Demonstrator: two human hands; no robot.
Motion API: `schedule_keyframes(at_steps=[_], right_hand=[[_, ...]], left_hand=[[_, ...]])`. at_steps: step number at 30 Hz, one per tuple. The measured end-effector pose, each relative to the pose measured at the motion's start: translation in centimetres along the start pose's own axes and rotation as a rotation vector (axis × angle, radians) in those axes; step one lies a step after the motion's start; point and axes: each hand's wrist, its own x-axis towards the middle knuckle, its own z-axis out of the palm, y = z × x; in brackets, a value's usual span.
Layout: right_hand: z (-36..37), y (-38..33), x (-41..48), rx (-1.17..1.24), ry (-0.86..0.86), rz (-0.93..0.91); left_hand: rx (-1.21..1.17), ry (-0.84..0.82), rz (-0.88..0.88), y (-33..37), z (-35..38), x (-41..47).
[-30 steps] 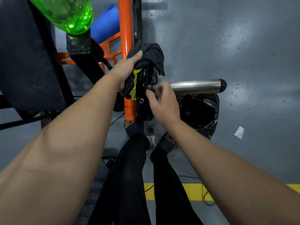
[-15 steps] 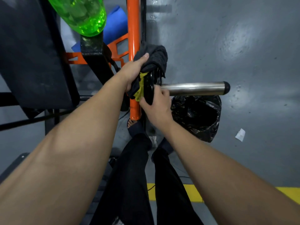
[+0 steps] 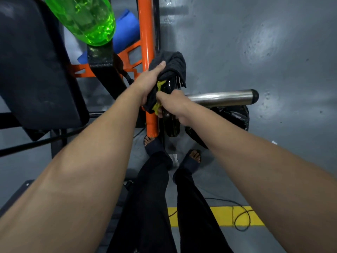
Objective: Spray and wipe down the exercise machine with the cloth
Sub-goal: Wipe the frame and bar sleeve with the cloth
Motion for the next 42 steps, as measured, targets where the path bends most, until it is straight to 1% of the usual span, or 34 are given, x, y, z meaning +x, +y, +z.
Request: schedule_keyframes(at_steps=[3,6,9,12,14,16,18,19,21,22,24,26,28,34,37,40,42], right_hand=[[-0.8,-1.2,-0.1,0.098,0.001,0.006],[-0.4,-1.5,0.3,0.148,0.081,0.015],[1.2,0.1,-0.7,0.064,0.245,-0.044],[1.8,4.1,-3.2,-0.004,0.228,-0.136],[1.1,7.2,-4.5,-0.113,0.154,-0.146],[0.1,9.6,-4.6,-0.308,0.133,-0.130],[-0.8,10.4,-4.6,-0.519,0.232,-0.101],[-1.3,10.0,-5.0,-0.566,0.312,-0.121],[-2.1,7.9,-5.4,-0.517,0.422,-0.199],[-2.4,6.2,-5.3,-0.456,0.436,-0.244],[-2.4,2.6,-3.4,-0.352,0.406,-0.307],[-1.5,0.0,-0.7,-0.329,0.376,-0.275],[-0.7,-0.9,1.1,-0.339,0.368,-0.202],[-1.4,2.6,1.1,-0.140,0.317,-0.241],[-0.1,4.1,-1.0,-0.195,0.312,-0.279],[0.6,6.8,-3.2,-0.268,0.353,-0.310],[0.7,8.1,-3.8,-0.353,0.339,-0.282]], left_hand=[[0.011,-0.001,0.002,-0.1,-0.2,0.5],[0.015,0.003,0.002,-0.3,-0.2,0.9],[-0.031,-0.013,0.003,-0.3,-0.2,0.5],[-0.070,-0.044,-0.020,-0.3,-0.1,0.1],[-0.079,-0.041,-0.034,-0.3,-0.1,0.1],[-0.084,-0.029,-0.030,-0.4,-0.2,0.3],[-0.073,-0.030,-0.025,-0.6,-0.2,0.6],[-0.065,-0.031,-0.026,-0.6,-0.2,0.6],[-0.046,-0.033,-0.032,-0.7,-0.3,0.7],[-0.045,-0.032,-0.033,-0.7,-0.4,0.8],[-0.038,-0.031,-0.033,-0.6,-0.3,0.7],[-0.029,-0.023,-0.029,-0.3,-0.1,0.4],[-0.046,-0.008,-0.025,-0.2,-0.2,0.3],[-0.039,-0.018,-0.027,0.0,0.0,-0.5],[-0.064,-0.038,-0.039,0.1,0.2,-0.7],[-0.073,-0.029,-0.050,0.3,0.1,-0.9],[-0.074,-0.022,-0.045,0.1,0.0,-0.8]])
